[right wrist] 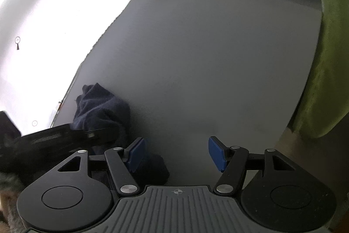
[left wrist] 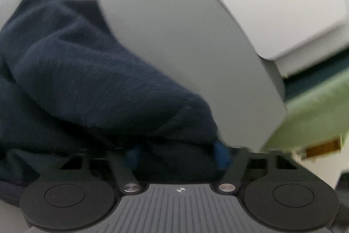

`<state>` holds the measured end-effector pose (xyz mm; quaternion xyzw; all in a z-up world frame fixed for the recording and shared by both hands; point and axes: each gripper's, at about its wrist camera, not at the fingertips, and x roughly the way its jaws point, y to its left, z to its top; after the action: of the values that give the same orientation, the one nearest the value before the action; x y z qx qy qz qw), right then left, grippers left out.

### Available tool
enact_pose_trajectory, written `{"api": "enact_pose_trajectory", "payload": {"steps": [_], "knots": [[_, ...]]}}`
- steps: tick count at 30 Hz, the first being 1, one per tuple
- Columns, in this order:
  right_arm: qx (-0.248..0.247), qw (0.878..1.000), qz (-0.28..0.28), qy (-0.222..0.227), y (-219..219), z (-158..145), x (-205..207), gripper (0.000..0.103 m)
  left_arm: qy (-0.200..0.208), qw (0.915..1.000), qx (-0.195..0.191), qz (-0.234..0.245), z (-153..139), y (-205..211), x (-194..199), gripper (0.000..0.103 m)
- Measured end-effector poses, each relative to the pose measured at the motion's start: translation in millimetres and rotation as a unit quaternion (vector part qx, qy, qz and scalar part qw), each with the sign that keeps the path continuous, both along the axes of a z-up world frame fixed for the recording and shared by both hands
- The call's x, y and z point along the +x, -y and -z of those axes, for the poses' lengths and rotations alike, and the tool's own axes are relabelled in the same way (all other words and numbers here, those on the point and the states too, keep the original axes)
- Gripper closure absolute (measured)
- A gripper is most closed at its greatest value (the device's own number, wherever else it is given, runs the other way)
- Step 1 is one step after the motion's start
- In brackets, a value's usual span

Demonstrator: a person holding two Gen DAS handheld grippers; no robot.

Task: Fold clothes

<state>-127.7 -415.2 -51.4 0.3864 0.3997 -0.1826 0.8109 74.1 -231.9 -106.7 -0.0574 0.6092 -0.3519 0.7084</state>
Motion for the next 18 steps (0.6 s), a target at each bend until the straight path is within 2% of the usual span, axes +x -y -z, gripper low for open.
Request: {"api": "enact_pose_trajectory", "payload": {"steps": [2, 4, 5, 8, 11, 12, 13, 15, 16, 17, 18], "knots": [[-0.007, 1.000, -0.006, -0.002, 2, 1, 4, 0.023, 0.003, 0.9991, -0.023, -0.036, -2, -12, 9, 0.076], [-0.012, 1.000, -0.011, -0.004, 3, 2, 9, 0.023, 0.041, 0.9950, -0.045, -0.079, -17, -36, 23, 0.079], [-0.014, 1.000, -0.012, -0.005, 3, 2, 14, 0.023, 0.057, 0.9915, -0.048, -0.106, -26, -50, 32, 0.079], [-0.016, 1.000, -0.020, -0.005, 0, 6, 25, 0.023, 0.093, 0.9739, -0.052, -0.201, -52, -99, 60, 0.079], [-0.019, 0.999, -0.035, -0.001, -6, 6, 39, 0.023, 0.120, 0.9359, -0.042, -0.328, -77, -183, 82, 0.080], [-0.020, 0.999, -0.043, 0.001, -9, 5, 45, 0.023, 0.134, 0.9253, -0.025, -0.354, -81, -206, 83, 0.081], [-0.020, 0.999, -0.049, 0.003, -11, 5, 50, 0.023, 0.143, 0.9196, -0.012, -0.366, -84, -218, 83, 0.086], [-0.018, 0.997, -0.069, 0.008, -19, 5, 65, 0.023, 0.175, 0.8973, 0.073, -0.398, -85, -260, 74, 0.087], [-0.018, 0.997, -0.078, 0.009, -22, 6, 71, 0.023, 0.172, 0.8963, 0.088, -0.399, -83, -268, 72, 0.087], [-0.016, 0.995, -0.094, 0.009, -28, 7, 82, 0.023, 0.157, 0.8914, 0.092, -0.415, -78, -287, 65, 0.087], [-0.014, 0.993, -0.116, 0.007, -37, 10, 97, 0.023, 0.137, 0.8884, 0.078, -0.431, -72, -306, 54, 0.087]]}}
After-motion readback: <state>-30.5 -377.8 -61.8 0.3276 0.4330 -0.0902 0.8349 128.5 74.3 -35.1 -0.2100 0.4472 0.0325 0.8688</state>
